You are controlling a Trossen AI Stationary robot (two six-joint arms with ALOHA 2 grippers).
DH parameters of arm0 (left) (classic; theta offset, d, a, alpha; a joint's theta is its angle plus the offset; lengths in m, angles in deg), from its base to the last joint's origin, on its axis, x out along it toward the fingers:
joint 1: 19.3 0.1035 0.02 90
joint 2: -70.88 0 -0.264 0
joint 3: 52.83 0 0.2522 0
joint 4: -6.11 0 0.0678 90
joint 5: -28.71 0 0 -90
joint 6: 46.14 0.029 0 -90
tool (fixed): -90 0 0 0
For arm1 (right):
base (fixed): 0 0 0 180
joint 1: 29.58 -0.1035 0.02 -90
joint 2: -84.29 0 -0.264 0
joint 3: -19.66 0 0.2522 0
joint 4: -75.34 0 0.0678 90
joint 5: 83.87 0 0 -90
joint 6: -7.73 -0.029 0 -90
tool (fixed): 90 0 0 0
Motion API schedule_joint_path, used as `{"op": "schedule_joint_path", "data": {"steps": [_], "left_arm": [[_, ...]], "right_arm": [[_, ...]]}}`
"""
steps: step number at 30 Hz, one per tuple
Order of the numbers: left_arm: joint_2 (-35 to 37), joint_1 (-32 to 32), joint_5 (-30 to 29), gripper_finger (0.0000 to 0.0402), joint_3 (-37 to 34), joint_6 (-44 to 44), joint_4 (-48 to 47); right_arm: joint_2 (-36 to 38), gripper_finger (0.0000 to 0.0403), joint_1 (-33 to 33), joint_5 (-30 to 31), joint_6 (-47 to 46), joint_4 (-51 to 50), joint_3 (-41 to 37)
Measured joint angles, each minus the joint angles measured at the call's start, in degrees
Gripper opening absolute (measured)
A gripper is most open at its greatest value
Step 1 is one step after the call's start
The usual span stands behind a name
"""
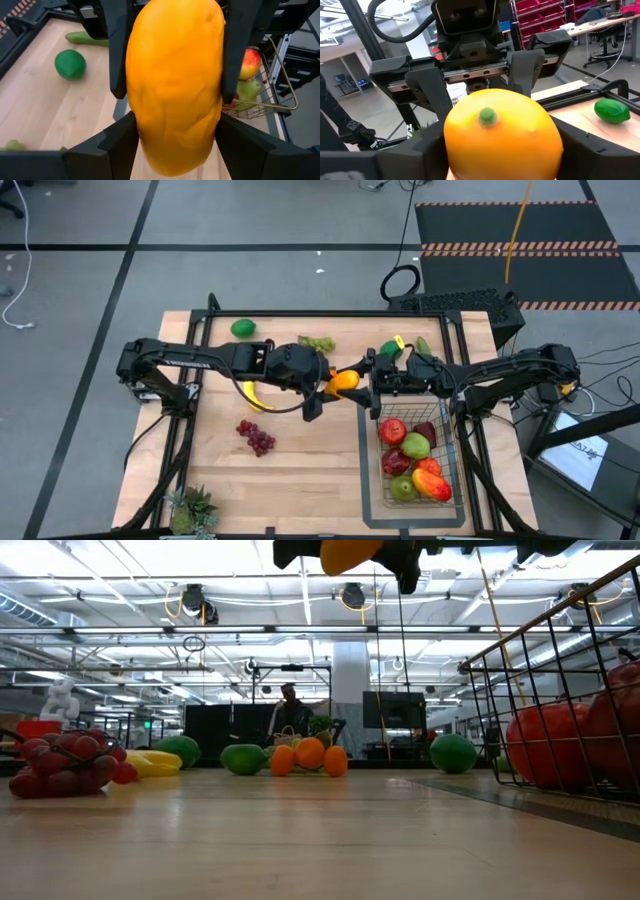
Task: Build produce basket
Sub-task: Put the yellow mango into the wire basket
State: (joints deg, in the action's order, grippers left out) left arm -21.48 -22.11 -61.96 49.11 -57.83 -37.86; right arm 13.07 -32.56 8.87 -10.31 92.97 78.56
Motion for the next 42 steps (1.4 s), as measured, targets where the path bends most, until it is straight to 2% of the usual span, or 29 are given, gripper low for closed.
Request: {"op": "schedule_joint_path", "data": {"steps": [4,10,13,17,20,22,28,36,42], "left_arm": [[0.0,0.0,0.01,0.0241,0.0,-0.1,-0.01],[0.0,0.07,-0.69,0.0248,0.05,-5.0,0.26],[0.04,0.23,-1.3,0.0279,0.11,-7.37,-0.59],[0.61,0.15,-1.51,0.0343,0.11,-9.05,-5.02],[1.91,0.06,-1.49,0.0386,0.09,-9.03,-9.0],[2.5,0.02,-1.31,0.0395,0.14,-8.46,-10.48],[3.93,0.84,-0.9,0.0365,0.17,-7.92,-16.31],[4.35,2.2,-0.79,0.0333,0.09,-8.87,-18.79],[4.35,2.43,-1.17,0.0315,0.09,-12.44,-19.4]], "right_arm": [[0.02,0.0233,0.0,0.04,-0.04,-0.03,0.0],[0.67,0.0249,-0.02,-0.11,-2.74,-0.34,-0.02],[1.54,0.0251,0.04,0.37,-3.54,-0.83,-0.07],[4.14,0.0247,-0.09,0.04,-4.34,-3.26,-0.09],[7.36,0.0244,-0.13,-0.73,-7.15,-8.55,-0.09],[9.97,0.0244,-0.09,-2.26,-9.86,-13.32,-0.09],[17.35,0.0243,-1.01,-8.48,-21.31,-29.81,-0.04],[25.45,0.0243,-2.49,-10.58,-38.99,-50.24,-0.04],[30.1,0.0243,-2.49,-13.33,-44.47,-60.15,-0.04]]}}
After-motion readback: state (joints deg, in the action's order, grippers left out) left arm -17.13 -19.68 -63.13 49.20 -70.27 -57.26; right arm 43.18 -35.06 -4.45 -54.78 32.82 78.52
